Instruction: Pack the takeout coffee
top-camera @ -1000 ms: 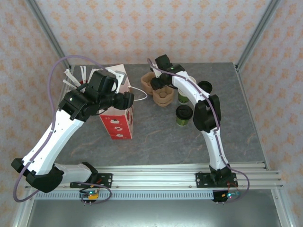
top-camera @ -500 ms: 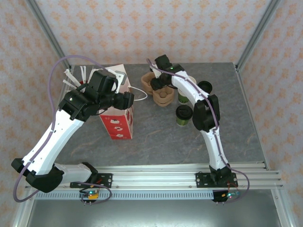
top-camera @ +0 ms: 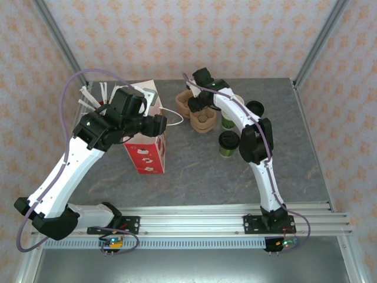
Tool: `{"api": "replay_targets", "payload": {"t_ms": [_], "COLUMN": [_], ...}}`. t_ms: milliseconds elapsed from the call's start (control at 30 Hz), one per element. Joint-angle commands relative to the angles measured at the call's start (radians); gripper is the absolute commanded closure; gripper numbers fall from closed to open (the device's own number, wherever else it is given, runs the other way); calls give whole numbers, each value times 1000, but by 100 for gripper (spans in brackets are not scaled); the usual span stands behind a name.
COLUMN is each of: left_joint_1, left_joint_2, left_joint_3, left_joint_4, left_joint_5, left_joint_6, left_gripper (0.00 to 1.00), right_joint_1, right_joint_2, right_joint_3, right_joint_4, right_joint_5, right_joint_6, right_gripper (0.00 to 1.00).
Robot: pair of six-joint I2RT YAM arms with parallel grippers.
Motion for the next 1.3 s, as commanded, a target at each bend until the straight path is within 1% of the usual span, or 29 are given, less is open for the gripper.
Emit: {"api": "replay_targets", "payload": {"t_ms": [0, 233, 700, 900, 1033, 1133, 1267], "left_joint_1": [6, 6, 6, 7, 13, 43, 121], "left_joint_2": [-5, -4, -1, -6, -7, -4, -14], "left_joint_3": [-2, -10, -17, -18, -18, -22, -29], "left_joint_4": [16, 23, 26, 42, 75, 111, 181], "left_joint_5": [-18, -16, -10, -7, 3, 24, 131], "left_joint_6": [14, 13, 8, -6, -28, -69, -141], "left_gripper": [29, 29, 29, 29, 28, 27, 28], "right_joint_1": [-6, -6, -6, -6, -6, -7, -5], "right_joint_2": [11, -4, -15, -34, -84, -149, -294], "right_joint_3": [47, 60, 116, 135, 141, 118, -22], "right_joint_4": [-45, -51, -99, -105, -105, -100, -28], "right_joint_5": [11, 9, -2, -1, -5, -5, -41], "right_joint_6": [-6, -5, 7, 35, 72, 104, 142], "right_gripper": [60, 63, 63, 64, 64, 64, 64]}}
